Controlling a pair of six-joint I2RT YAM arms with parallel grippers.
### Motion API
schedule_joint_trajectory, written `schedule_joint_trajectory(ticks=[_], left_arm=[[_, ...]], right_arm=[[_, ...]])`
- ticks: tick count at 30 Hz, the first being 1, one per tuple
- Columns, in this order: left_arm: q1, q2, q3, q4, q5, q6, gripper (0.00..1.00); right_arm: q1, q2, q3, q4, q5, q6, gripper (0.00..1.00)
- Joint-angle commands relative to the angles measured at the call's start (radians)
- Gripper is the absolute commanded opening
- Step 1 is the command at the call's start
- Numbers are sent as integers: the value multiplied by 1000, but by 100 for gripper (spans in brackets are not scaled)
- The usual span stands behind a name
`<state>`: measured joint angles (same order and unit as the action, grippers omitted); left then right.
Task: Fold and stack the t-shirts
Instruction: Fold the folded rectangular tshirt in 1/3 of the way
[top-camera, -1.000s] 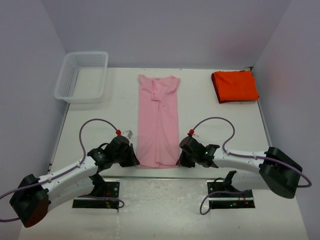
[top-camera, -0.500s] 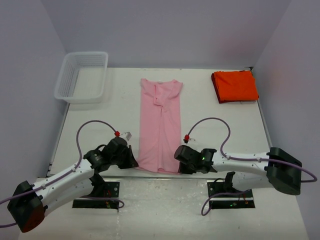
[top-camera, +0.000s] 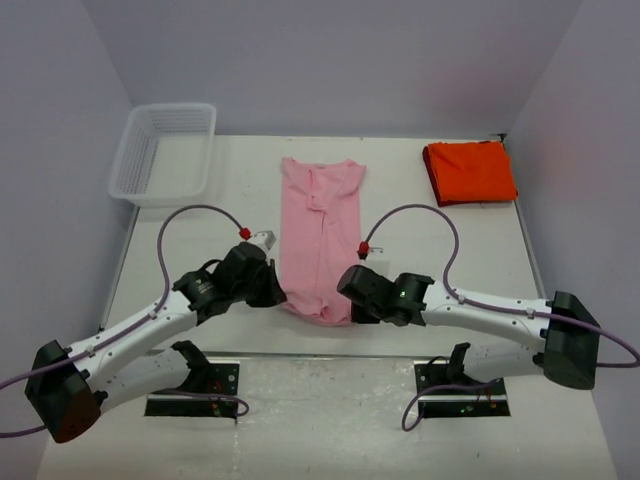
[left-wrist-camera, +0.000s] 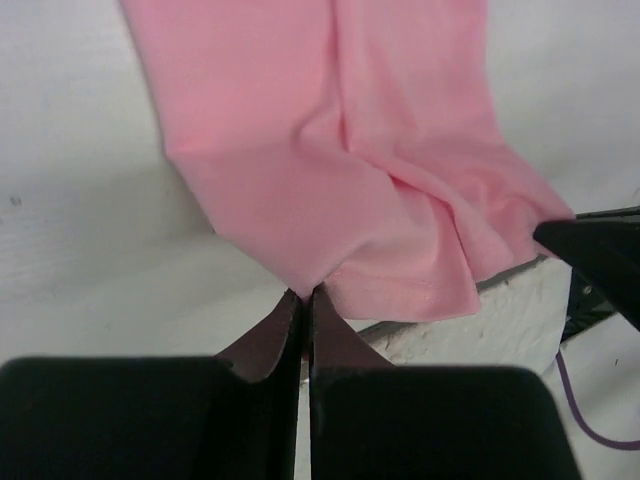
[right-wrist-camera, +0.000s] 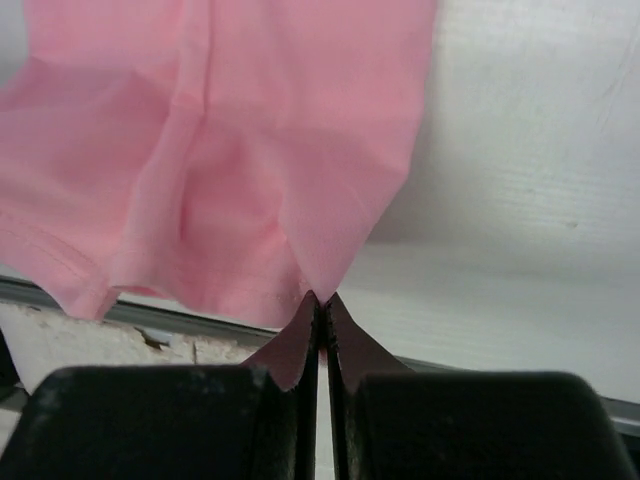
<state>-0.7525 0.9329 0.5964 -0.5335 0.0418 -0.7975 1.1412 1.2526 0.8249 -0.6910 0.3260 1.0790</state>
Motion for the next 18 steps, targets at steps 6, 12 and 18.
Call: schedule_joint_trajectory(ticks=[6, 12, 18], left_arm=[[67, 282, 312, 89, -66, 170, 0], [178, 426, 379, 152, -46, 231, 0], [248, 566, 450, 210, 3, 294, 0]], right_arm=[[-225, 125, 256, -61, 74, -316, 0], [-380, 235, 364, -4, -25, -485, 0], [-471, 390, 485, 31, -107, -586, 0]])
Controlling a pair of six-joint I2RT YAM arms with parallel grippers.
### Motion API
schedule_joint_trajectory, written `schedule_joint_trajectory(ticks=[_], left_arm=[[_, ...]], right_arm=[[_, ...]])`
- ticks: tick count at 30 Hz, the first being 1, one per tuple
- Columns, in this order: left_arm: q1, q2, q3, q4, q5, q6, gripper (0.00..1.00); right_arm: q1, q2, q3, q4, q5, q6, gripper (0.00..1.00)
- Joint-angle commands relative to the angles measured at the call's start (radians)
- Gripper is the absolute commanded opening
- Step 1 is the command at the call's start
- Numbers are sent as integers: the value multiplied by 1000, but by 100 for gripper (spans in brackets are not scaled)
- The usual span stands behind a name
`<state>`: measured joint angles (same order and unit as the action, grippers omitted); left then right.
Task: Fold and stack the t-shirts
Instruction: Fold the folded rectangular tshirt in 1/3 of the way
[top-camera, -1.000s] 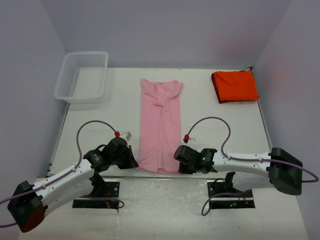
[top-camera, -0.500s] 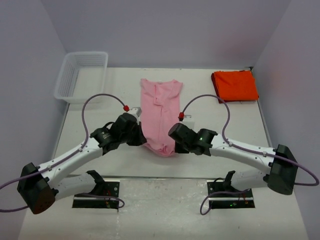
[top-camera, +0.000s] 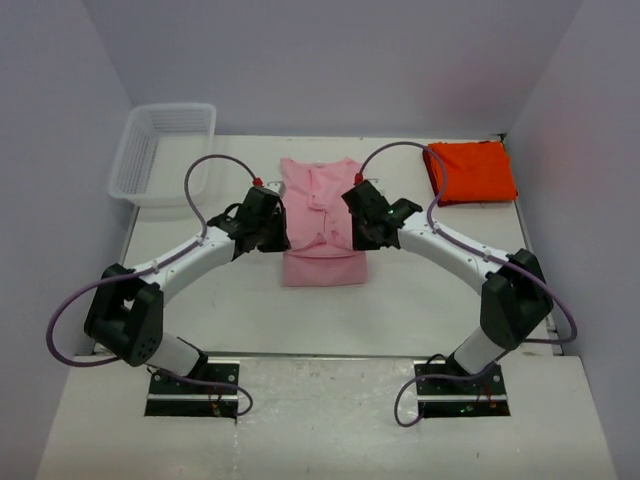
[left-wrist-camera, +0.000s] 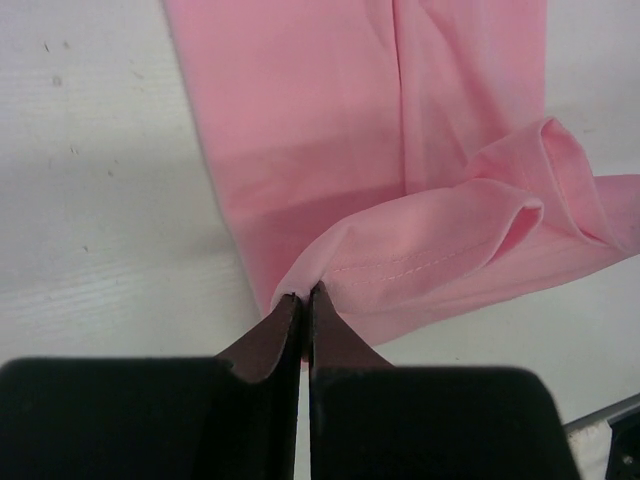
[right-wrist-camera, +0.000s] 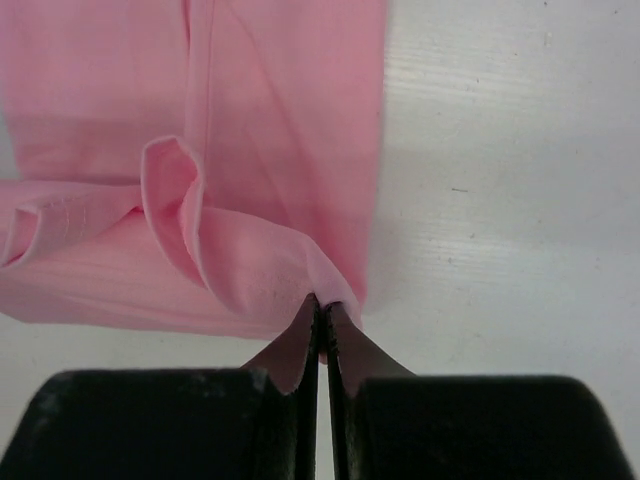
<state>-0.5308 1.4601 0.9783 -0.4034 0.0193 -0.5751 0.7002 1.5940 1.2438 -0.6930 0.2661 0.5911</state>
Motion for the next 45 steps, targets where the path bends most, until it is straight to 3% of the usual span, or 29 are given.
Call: schedule_joint_trajectory(ticks=[1, 10, 27, 28, 30, 32, 33, 34, 36, 40, 41, 45], left_arm=[[32, 75, 77, 86, 24, 80, 0], [101, 261, 194, 173, 108, 93, 0], [167, 473, 375, 262, 206, 135, 0], [169, 497, 381, 281, 212, 145, 5], [179, 509, 396, 305, 219, 162, 29], [190, 490, 355, 443, 200, 194, 55], [193, 477, 352, 490, 176, 207, 57], [198, 436, 329, 524, 135, 239, 66], [199, 369, 367, 530, 19, 294, 100], [221, 261, 418, 411, -2, 281, 100], [218, 194, 392, 407, 16, 264, 100], [215, 106, 307, 345, 132, 146, 92]], right_arm=[[-40, 69, 80, 33, -57, -114, 0], [-108, 268, 261, 39, -140, -178, 0], [-223, 455, 486, 7, -215, -251, 0], [-229, 483, 502, 10, -220, -269, 12], [-249, 515, 564, 9, -214, -283, 37], [-261, 559, 649, 13, -188, -333, 54], [-266, 567, 679, 13, -170, -349, 58], [-269, 569, 700, 36, -138, -378, 78], [-284, 564, 781, 24, -105, -398, 90], [-284, 494, 852, -48, -8, -413, 93], [-286, 465, 811, -49, -13, -409, 99], [-283, 333, 637, -56, -117, -335, 99]])
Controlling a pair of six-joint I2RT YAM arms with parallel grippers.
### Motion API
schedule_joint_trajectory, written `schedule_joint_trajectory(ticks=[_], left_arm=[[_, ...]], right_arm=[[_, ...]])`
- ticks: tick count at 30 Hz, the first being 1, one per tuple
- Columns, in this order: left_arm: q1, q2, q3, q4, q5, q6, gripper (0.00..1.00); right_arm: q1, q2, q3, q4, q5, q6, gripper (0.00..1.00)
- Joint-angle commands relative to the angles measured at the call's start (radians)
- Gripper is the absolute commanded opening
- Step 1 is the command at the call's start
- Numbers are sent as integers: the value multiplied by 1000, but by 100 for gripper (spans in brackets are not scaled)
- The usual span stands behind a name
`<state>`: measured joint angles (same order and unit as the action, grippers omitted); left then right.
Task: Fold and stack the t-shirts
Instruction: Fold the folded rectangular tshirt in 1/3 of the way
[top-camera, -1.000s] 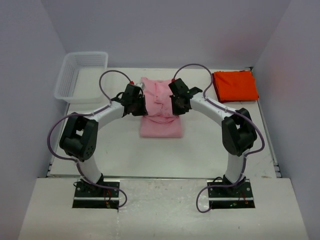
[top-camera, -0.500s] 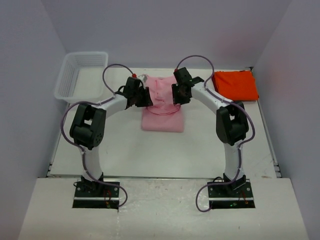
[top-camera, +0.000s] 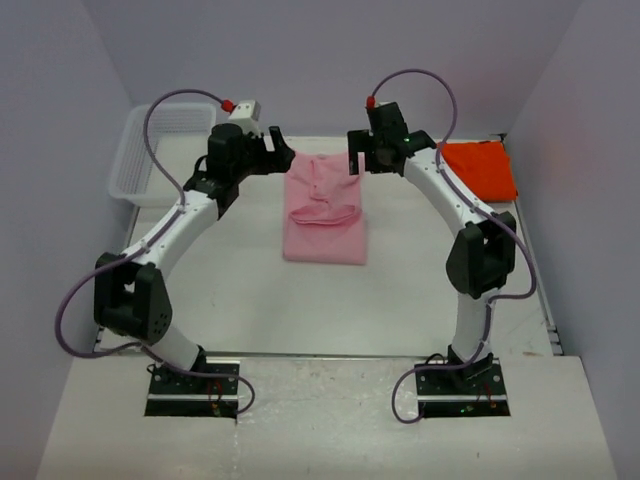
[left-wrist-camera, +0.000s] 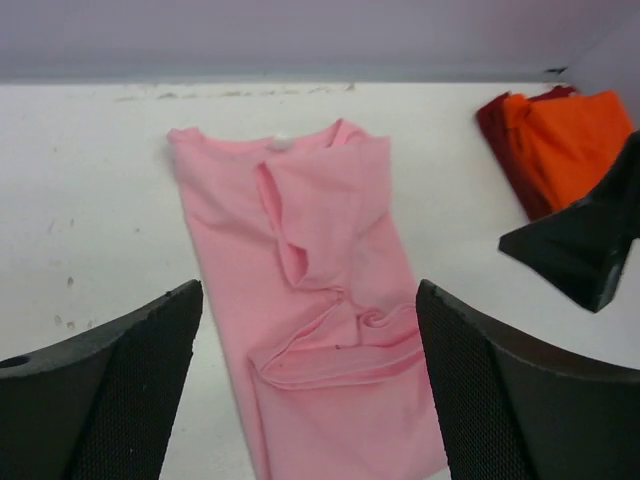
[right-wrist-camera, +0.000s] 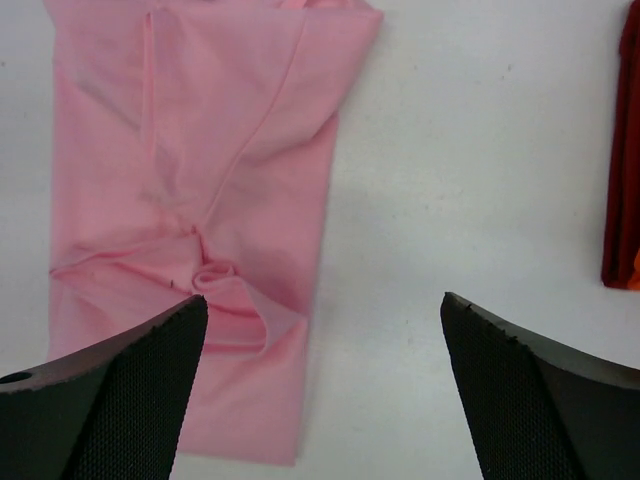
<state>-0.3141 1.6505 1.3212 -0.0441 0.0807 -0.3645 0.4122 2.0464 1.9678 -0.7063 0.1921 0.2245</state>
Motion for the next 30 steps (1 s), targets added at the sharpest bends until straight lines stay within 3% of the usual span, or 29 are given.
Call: schedule_joint_trajectory(ticks=[1, 2, 4, 5, 6, 7, 8, 15, 23, 27, 30], left_arm=[[-3, -87, -78, -8, 121, -94, 86], [-9, -81, -92, -2, 192, -102, 79], [-37, -61, -123, -17, 227, -87, 53], [-42, -57, -132, -29, 244, -85, 52], [-42, -54, -145, -30, 260, -91, 53], [-42, -49, -164, -28, 269, -93, 64], [-42, -46, -168, -33, 258, -93, 67], [-42, 80, -60, -135, 186, -71, 66], [-33, 178, 12, -123, 188, -68, 66], [-19, 230, 61, -140, 194, -62, 66], [-16, 253, 85, -155, 186, -48, 66]], right_arm=[[5, -167, -128, -36, -68, 71, 99], [5, -190, -218, -26, -91, 87, 97], [13, -253, -358, 45, -178, 96, 86], [16, -268, -397, 71, -178, 98, 87], [17, -275, -421, 96, -186, 92, 90], [17, -272, -432, 90, -206, 79, 97], [16, -247, -425, 76, -210, 76, 98], [16, -114, -317, 25, -244, 64, 95], [16, 37, -133, -35, -238, 55, 83], [16, 98, -73, -56, -218, 50, 69], [16, 107, -67, -59, -217, 47, 68]])
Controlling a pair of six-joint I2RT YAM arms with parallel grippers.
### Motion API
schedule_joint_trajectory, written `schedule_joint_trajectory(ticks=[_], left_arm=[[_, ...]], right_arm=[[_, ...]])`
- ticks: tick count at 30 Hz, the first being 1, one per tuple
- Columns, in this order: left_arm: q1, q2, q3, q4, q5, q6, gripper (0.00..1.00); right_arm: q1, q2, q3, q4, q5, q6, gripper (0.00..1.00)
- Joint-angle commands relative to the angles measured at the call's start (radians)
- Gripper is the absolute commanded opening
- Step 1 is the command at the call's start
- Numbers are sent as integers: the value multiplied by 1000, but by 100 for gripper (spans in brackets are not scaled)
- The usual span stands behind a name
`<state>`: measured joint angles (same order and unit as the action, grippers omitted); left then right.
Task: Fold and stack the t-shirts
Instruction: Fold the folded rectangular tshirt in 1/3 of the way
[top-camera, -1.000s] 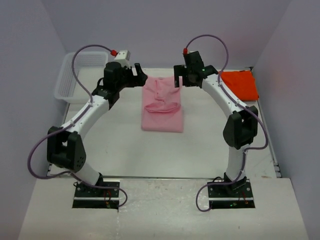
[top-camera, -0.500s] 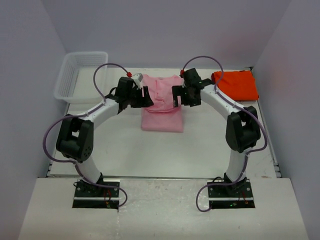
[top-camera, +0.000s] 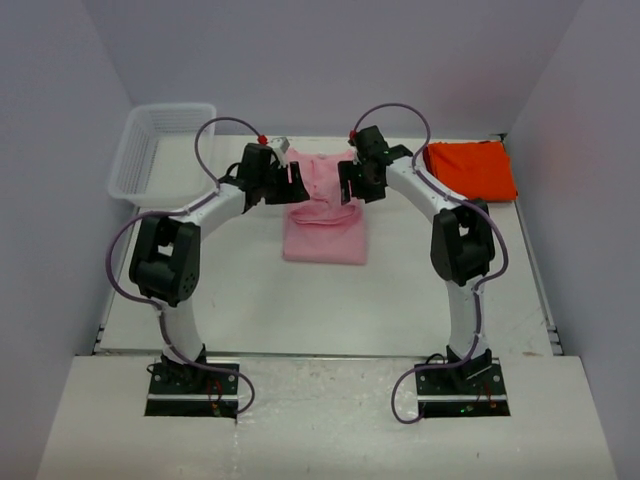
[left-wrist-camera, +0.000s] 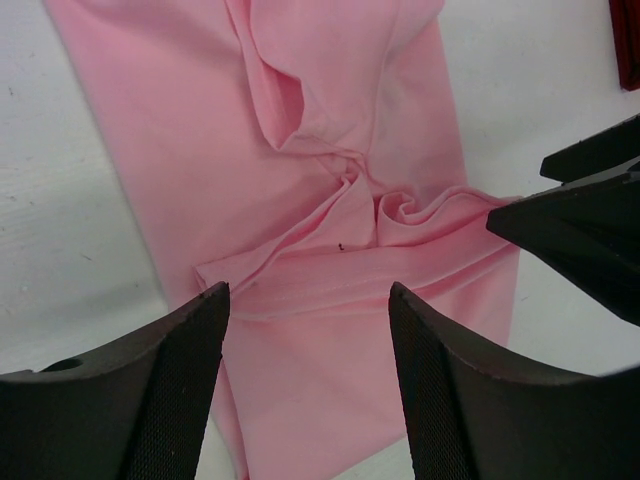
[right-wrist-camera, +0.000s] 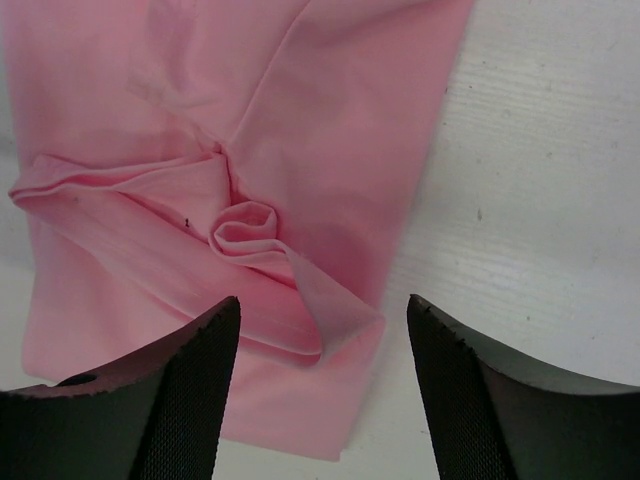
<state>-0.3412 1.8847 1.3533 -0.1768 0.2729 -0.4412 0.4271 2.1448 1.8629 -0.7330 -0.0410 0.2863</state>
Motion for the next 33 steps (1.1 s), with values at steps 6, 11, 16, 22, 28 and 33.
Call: schedule_joint_trajectory(ticks=[6, 11, 16, 22, 28, 33], left_arm=[[18, 88, 108, -73, -43, 65, 66], [19, 122, 113, -63, -37, 68, 66], [22, 140, 118, -63, -26, 71, 66], [27, 137, 113, -61, -29, 78, 66], [33, 151, 124, -61, -24, 85, 66], [33, 162, 124, -63, -6, 90, 66]], right_arm=[[-1, 21, 9, -32, 39, -16, 67], [-5, 24, 4, -28, 39, -12, 59], [-8, 20, -13, -28, 39, -4, 52], [-11, 6, -56, -11, 39, -6, 49], [-11, 10, -47, -9, 39, 1, 27], [-10, 9, -31, -11, 58, -1, 18]])
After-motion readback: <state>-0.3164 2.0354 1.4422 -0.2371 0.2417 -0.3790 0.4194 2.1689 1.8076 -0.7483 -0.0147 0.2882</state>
